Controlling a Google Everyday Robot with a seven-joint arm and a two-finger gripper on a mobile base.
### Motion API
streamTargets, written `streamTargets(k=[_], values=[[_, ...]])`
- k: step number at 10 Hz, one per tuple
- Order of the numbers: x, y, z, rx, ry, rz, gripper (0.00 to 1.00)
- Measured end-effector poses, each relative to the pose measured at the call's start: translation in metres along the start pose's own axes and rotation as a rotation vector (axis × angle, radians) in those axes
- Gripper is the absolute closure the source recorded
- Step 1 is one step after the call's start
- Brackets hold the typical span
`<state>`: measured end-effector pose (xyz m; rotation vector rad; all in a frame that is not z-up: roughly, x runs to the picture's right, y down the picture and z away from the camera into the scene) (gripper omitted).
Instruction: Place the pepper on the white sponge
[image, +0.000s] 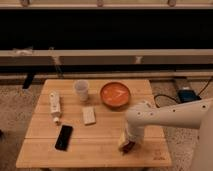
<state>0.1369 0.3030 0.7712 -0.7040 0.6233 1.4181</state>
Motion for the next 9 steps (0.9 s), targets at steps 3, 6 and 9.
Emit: streamTargets(k=[3,6,9], values=[[0.002,0.002,-0.009,-0.003,-0.024,0.0,0.59],[0.004,0.009,-0.026,-0.003,-0.047,-0.026,0.89],[0.002,0.024,-0.039,0.014,-0.069,-0.09,1.0]])
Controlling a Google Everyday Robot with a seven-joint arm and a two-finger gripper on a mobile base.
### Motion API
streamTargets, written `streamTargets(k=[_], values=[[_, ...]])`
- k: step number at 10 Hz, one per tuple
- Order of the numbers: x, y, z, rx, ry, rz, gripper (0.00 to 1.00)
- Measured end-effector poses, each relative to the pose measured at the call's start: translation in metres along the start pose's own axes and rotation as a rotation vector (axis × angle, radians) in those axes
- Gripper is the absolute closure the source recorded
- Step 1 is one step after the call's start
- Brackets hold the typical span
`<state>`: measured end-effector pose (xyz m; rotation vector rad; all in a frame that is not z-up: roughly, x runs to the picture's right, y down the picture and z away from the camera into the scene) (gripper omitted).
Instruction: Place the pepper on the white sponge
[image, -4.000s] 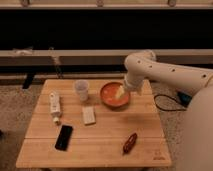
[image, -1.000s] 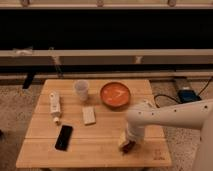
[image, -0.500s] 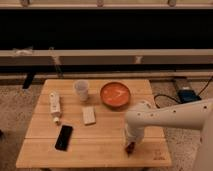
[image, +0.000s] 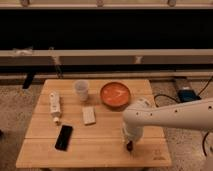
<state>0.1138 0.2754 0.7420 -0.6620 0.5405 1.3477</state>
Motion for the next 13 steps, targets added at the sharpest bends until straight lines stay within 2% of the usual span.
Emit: streamTargets(k=[4,8,11,13], values=[[-0.02,0.049,-0.023,0.012,-0.048,-0.132,1.0],[-0.044,0.113,-0.058,0.005,-0.118,-0.269,1.0],[-0.064,0.16,-0.071,-0.004,-0.155,-0.361,1.0],[-0.081,0.18,-0.074,-0.016,-0.16,-0.411,1.0]])
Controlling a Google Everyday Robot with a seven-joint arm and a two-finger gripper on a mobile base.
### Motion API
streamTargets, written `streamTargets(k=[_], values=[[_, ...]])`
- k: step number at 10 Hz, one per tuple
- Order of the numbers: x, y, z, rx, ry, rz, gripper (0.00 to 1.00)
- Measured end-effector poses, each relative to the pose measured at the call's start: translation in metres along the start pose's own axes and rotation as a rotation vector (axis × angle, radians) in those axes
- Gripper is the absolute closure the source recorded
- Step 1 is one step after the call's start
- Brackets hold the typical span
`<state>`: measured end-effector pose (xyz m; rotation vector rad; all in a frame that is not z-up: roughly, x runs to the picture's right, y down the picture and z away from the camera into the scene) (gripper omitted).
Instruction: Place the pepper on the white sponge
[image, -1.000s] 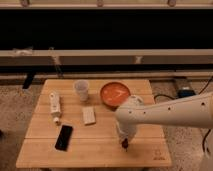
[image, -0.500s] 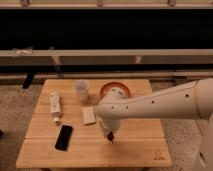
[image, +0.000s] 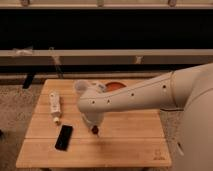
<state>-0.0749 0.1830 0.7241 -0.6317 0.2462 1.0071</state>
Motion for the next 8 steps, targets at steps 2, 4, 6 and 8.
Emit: streamTargets(k=[2,4,6,8], values=[[-0.021,-0.006,0.005,-0.011,0.009,-0.018,1.0],[-0.034,-0.018,0.012,-0.014,0.017,-0.014,1.0],[-0.043,-0.036,0.022,-0.014,0.028,0.003,1.0],[-0.044,-0.04,0.029,-0.014,0.035,0.004,1.0]])
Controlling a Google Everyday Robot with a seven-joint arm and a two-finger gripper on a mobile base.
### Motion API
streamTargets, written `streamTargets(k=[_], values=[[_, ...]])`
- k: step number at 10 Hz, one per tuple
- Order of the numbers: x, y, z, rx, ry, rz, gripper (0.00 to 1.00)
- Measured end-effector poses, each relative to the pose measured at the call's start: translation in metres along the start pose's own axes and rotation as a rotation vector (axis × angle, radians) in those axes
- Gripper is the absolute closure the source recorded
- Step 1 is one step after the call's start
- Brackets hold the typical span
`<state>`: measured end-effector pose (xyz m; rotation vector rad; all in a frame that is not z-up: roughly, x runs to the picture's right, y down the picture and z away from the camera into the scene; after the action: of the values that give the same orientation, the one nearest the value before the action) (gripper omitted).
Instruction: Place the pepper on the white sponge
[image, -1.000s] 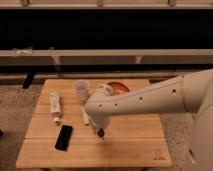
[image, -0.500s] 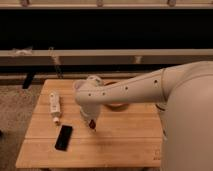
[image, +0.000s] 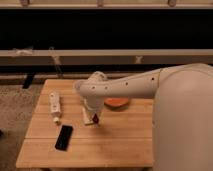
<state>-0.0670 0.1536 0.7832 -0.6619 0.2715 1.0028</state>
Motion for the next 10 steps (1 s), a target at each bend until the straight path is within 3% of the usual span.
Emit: streamTargets(k=[8,10], values=[[-0.029,0.017,0.009,0.005,-0.019,-0.028,0.99],[-0.036,0.013,0.013,0.009,-0.015,-0.034,0.84]])
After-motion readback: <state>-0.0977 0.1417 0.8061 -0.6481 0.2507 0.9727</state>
